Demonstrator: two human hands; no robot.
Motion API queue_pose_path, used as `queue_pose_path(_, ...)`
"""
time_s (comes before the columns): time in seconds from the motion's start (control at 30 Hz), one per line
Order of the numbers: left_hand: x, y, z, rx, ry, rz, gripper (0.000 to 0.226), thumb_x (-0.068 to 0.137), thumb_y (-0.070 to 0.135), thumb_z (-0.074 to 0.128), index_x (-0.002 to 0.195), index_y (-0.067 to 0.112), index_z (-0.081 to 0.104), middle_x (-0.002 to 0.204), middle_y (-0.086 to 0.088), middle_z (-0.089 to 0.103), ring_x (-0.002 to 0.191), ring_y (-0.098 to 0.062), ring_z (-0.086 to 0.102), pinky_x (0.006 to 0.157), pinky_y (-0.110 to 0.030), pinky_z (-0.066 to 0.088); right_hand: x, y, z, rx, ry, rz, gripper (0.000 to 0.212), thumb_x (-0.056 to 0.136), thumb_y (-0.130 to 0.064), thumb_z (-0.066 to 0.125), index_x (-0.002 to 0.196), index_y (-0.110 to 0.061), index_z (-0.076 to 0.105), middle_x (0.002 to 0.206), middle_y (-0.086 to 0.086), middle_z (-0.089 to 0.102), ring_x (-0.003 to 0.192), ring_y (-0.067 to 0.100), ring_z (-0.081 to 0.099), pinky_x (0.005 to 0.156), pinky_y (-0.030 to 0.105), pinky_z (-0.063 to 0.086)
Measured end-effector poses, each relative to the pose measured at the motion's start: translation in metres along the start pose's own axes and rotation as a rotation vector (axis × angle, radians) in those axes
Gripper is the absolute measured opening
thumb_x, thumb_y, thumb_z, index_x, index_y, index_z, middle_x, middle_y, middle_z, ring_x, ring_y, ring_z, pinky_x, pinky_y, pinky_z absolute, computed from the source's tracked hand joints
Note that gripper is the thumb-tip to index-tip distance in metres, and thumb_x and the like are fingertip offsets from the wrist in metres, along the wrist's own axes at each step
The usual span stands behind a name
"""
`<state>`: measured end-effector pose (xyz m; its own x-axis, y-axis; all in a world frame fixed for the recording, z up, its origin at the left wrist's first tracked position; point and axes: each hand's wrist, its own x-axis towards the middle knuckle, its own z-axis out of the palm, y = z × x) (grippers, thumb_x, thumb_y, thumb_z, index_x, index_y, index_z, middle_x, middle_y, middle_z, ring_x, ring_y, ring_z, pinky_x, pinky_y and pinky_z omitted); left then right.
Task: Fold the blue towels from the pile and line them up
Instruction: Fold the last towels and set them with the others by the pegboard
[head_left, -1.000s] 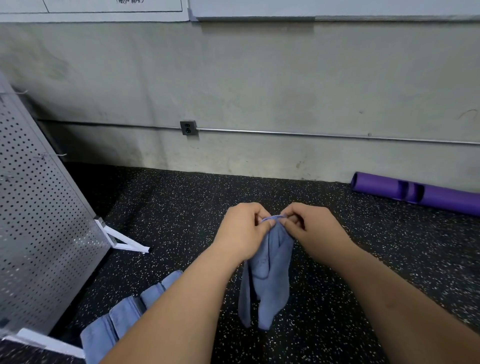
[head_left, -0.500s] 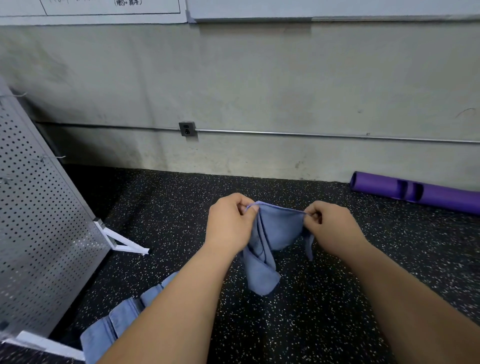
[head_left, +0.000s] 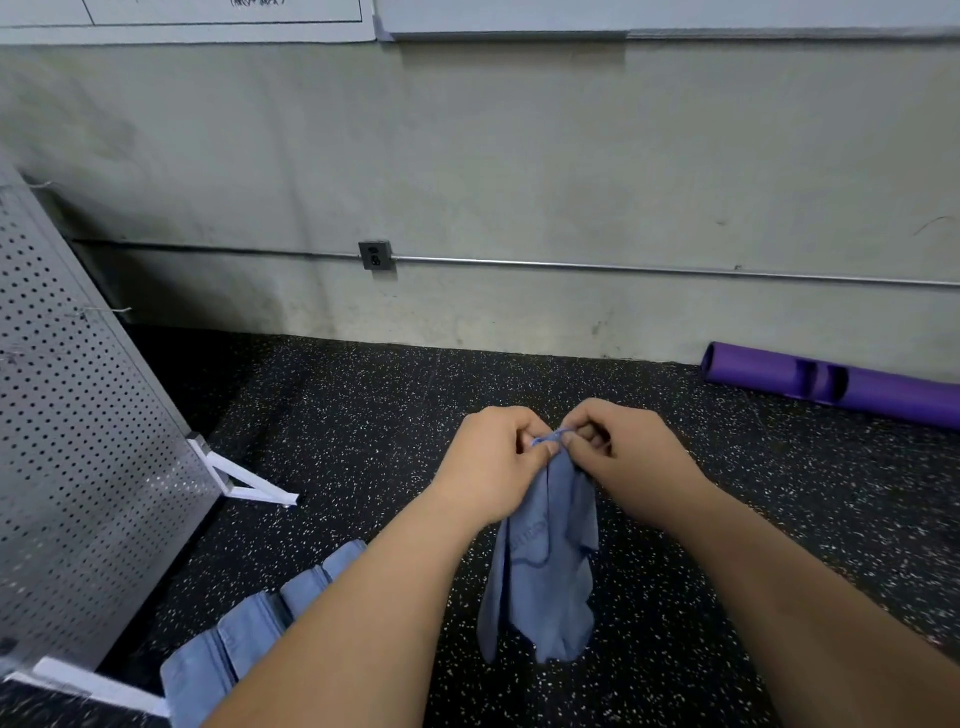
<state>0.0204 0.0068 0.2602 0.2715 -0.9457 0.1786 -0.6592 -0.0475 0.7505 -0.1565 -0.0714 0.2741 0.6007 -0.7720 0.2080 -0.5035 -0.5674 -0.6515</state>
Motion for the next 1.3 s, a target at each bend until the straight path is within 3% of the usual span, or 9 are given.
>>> queue_pose_path(0.13,0.002,-0.002,-0.004,-0.032,0.080,-0.041,0.008,0.094,0.030,0.078,0.086,0.028,0.077,0.076,0.009,0.072,0.072,-0.008,0.066,0.068,-0.023,0.051,0.004,0.012,-0.001,-0.117,-0.008,0.098,0.010,0.095,-0.029,0.069,0.086,-0.034,0.069,0.077,-0.014,0.070,0.071,0.002,0.064,0.065,0.023,0.051)
queue_pose_path(0.3,0.005,-0.007,-0.011,-0.025,0.176,-0.168,0.009,0.095,0.028,0.076,0.086,0.027,0.075,0.080,0.012,0.072,0.076,-0.004,0.065,0.070,-0.020,0.047,0.005,0.021,-0.014,-0.136,0.022,0.156,0.012,0.098,-0.032,0.071,0.086,-0.035,0.075,0.072,-0.018,0.069,0.070,-0.003,0.062,0.061,0.019,0.041)
queue_pose_path(0.47,0.004,-0.005,-0.014,-0.020,0.198,-0.221,0.009,0.097,0.023,0.073,0.090,0.028,0.077,0.084,0.014,0.072,0.081,-0.004,0.065,0.076,-0.022,0.049,0.004,0.019,-0.021,0.222,0.043,0.201,0.015,0.099,-0.020,0.071,0.100,-0.034,0.077,0.066,-0.005,0.070,0.054,0.006,0.056,0.058,0.025,0.046)
queue_pose_path(0.7,0.006,-0.006,-0.012,-0.176,0.197,-0.180,0.015,0.094,0.018,0.079,0.101,0.031,0.077,0.085,0.008,0.072,0.067,0.003,0.059,0.066,-0.007,0.044,0.000,0.006,-0.024,0.502,-0.068,0.287,0.036,0.101,0.002,0.058,0.103,-0.024,0.084,0.089,-0.001,0.080,0.073,0.008,0.068,0.071,0.028,0.061)
queue_pose_path(0.77,0.008,-0.007,-0.010,-0.260,0.185,-0.162,0.018,0.093,0.014,0.079,0.101,0.030,0.077,0.086,0.004,0.073,0.066,-0.001,0.058,0.073,-0.017,0.053,0.000,0.006,-0.023,0.557,-0.118,0.253,0.041,0.098,0.010,0.056,0.113,-0.020,0.080,0.099,0.001,0.081,0.085,0.013,0.073,0.083,0.031,0.063)
queue_pose_path(0.83,0.009,-0.007,-0.008,-0.341,0.174,-0.160,0.020,0.093,0.011,0.079,0.102,0.028,0.077,0.084,0.003,0.074,0.069,-0.006,0.058,0.081,-0.031,0.058,0.000,0.008,-0.022,0.521,-0.116,0.187,0.045,0.093,0.016,0.059,0.115,-0.018,0.079,0.105,0.007,0.081,0.082,0.012,0.070,0.081,0.024,0.059)
queue_pose_path(0.97,0.008,-0.005,-0.007,-0.440,0.144,-0.171,0.022,0.093,0.007,0.078,0.104,0.026,0.078,0.087,0.001,0.075,0.071,-0.008,0.058,0.081,-0.031,0.058,0.001,0.010,-0.021,0.315,-0.039,0.121,0.033,0.092,0.003,0.072,0.105,-0.026,0.083,0.095,-0.001,0.080,0.067,0.011,0.060,0.067,0.015,0.054)
queue_pose_path(1.13,0.006,0.001,-0.009,-0.504,0.098,-0.156,0.023,0.096,0.002,0.074,0.108,0.020,0.078,0.096,-0.008,0.078,0.072,-0.007,0.060,0.072,-0.020,0.055,0.002,0.009,-0.021,0.122,0.024,-0.001,0.014,0.093,-0.026,0.080,0.093,-0.039,0.080,0.097,-0.018,0.072,0.092,-0.002,0.067,0.076,0.008,0.047)
queue_pose_path(1.3,0.004,0.005,-0.009,-0.544,0.063,-0.119,0.021,0.098,-0.001,0.071,0.110,0.015,0.077,0.093,-0.007,0.080,0.084,-0.013,0.067,0.079,-0.021,0.057,0.003,0.008,-0.014,0.171,-0.015,-0.005,0.007,0.096,-0.032,0.077,0.090,-0.036,0.078,0.081,-0.009,0.075,0.072,0.015,0.065,0.070,0.030,0.055)
